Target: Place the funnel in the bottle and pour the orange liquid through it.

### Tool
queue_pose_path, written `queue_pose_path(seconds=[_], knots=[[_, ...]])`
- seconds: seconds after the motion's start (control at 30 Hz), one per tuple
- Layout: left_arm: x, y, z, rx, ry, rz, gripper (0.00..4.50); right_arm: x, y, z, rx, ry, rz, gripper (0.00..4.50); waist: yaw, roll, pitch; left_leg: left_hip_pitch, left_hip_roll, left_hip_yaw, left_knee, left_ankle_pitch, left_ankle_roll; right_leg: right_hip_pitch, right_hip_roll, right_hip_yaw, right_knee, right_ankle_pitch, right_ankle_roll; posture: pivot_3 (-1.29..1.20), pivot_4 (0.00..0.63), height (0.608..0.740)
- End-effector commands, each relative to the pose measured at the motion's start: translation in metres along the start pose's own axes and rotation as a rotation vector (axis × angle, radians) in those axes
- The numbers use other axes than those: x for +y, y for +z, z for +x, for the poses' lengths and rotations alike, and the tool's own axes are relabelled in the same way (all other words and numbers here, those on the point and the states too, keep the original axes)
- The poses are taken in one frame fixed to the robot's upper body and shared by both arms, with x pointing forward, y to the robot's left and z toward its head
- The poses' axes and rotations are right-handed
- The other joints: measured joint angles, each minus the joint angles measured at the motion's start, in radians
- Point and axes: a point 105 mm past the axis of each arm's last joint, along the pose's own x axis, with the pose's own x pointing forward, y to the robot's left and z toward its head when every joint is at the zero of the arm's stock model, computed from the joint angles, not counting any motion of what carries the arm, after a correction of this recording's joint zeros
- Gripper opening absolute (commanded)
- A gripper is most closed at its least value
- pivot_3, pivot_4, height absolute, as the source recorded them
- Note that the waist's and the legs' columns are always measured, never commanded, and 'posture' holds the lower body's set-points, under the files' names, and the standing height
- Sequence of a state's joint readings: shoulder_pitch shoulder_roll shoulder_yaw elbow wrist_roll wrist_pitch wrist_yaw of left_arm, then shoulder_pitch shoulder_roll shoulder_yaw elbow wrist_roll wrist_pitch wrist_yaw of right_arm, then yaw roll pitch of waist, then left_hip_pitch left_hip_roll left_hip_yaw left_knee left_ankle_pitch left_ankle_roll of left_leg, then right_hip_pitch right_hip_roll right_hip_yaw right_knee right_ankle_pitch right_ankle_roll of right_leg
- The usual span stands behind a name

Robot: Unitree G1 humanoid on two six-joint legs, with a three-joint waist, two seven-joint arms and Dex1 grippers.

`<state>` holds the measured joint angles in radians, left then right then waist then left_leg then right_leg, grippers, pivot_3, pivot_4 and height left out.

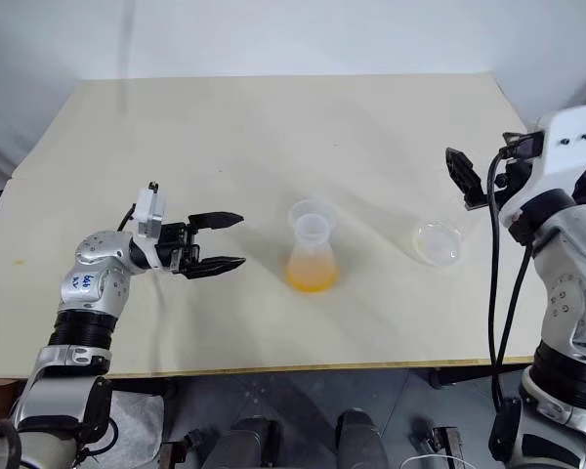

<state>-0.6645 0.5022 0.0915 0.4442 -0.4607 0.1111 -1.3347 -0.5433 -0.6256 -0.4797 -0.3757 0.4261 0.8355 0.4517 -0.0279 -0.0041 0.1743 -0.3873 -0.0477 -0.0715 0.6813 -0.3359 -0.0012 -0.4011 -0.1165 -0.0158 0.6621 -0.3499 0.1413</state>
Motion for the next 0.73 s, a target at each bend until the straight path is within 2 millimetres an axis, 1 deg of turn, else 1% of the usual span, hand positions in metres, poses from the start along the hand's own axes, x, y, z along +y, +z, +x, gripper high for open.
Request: queue_pose_path(seconds=[0.03, 0.07, 0.13, 0.2, 0.23, 0.3, 0.37, 0.5, 0.57, 0.63, 0.73], knots=[[0.008, 0.017, -0.004, -0.003, 0.07, 0.047, 4.5, 0.009, 0.035, -0.017, -0.114, 0.121, -0.034, 4.46, 0.0, 0.0, 0.0, 0.0, 0.0, 0.0, 0.0, 0.0, 0.0, 0.0, 0.0, 0.0, 0.0, 0.0, 0.0, 0.0, 0.15, 0.74], [0.005, 0.02, -0.006, -0.017, 0.052, 0.046, 4.5, 0.013, 0.039, -0.024, -0.14, 0.167, -0.028, 4.46, 0.001, 0.0, 0.0, 0.0, 0.0, 0.0, 0.0, 0.0, 0.0, 0.0, 0.0, 0.0, 0.0, 0.0, 0.0, 0.0, 0.15, 0.74], [-0.002, 0.019, -0.016, -0.019, 0.025, 0.044, 4.5, 0.025, 0.031, -0.05, -0.146, 0.331, -0.013, 4.46, 0.004, 0.0, 0.0, 0.0, 0.0, -0.001, 0.0, 0.0, 0.0, 0.001, 0.0, -0.001, 0.0, 0.0, 0.0, 0.0, 0.15, 0.74], [-0.005, 0.016, -0.021, -0.008, 0.013, 0.043, 4.5, 0.031, 0.025, -0.068, -0.152, 0.429, 0.008, 4.46, 0.005, 0.0, 0.0, 0.0, 0.001, -0.003, 0.0, 0.0, 0.0, 0.004, 0.001, -0.003, -0.002, 0.0, 0.0, 0.0, 0.15, 0.74], [-0.007, 0.014, -0.025, 0.003, 0.009, 0.048, 4.5, 0.032, 0.013, -0.079, -0.1, 0.471, 0.004, 4.46, 0.005, 0.0, 0.0, 0.001, 0.001, -0.003, 0.0, -0.001, 0.001, 0.005, 0.0, -0.003, -0.003, 0.0, 0.0, 0.0, 0.15, 0.74], [-0.01, 0.011, -0.04, 0.03, 0.012, 0.049, 4.5, 0.024, -0.019, -0.1, 0.033, 0.508, 0.0, 4.46, 0.008, 0.0, 0.0, 0.001, 0.0, -0.001, 0.0, -0.001, 0.001, 0.006, 0.0, -0.002, -0.004, 0.0, 0.0, 0.0, 0.15, 0.74], [-0.011, 0.009, -0.05, 0.047, 0.02, 0.041, 4.5, 0.02, -0.037, -0.114, 0.092, 0.544, -0.007, 4.46, 0.008, 0.0, 0.0, 0.002, 0.0, -0.001, 0.001, -0.001, 0.002, 0.007, 0.0, -0.002, -0.005, 0.0, 0.0, 0.0, 0.15, 0.74], [-0.012, 0.001, -0.064, 0.062, 0.056, 0.007, 4.5, 0.017, -0.065, -0.135, 0.162, 0.63, 0.045, 4.46, 0.007, 0.0, 0.0, 0.004, 0.001, 0.001, 0.001, -0.001, 0.002, 0.009, 0.001, -0.001, -0.005, 0.0, 0.0, 0.0, 0.15, 0.74], [-0.012, -0.003, -0.067, 0.06, 0.074, 0.003, 4.5, 0.017, -0.079, -0.143, 0.209, 0.672, 0.032, 4.46, 0.006, 0.0, 0.0, 0.004, 0.001, 0.001, 0.001, -0.001, 0.002, 0.009, 0.001, -0.001, -0.005, 0.0, 0.0, 0.0, 0.15, 0.74], [-0.014, -0.006, -0.072, 0.066, 0.084, 0.004, 4.5, 0.015, -0.086, -0.146, 0.212, 0.686, 0.043, 4.46, 0.004, 0.0, 0.0, 0.004, 0.001, 0.001, 0.001, -0.001, 0.002, 0.009, 0.001, 0.0, -0.006, 0.0, 0.0, 0.0, 0.15, 0.74], [-0.014, -0.004, -0.075, 0.051, 0.095, 0.022, 4.5, 0.011, -0.09, -0.143, 0.218, 0.667, 0.037, 4.46, 0.002, 0.0, 0.0, 0.005, 0.002, 0.001, 0.001, -0.001, 0.002, 0.009, 0.001, -0.001, -0.006, 0.0, 0.0, 0.0, 0.15, 0.74]])
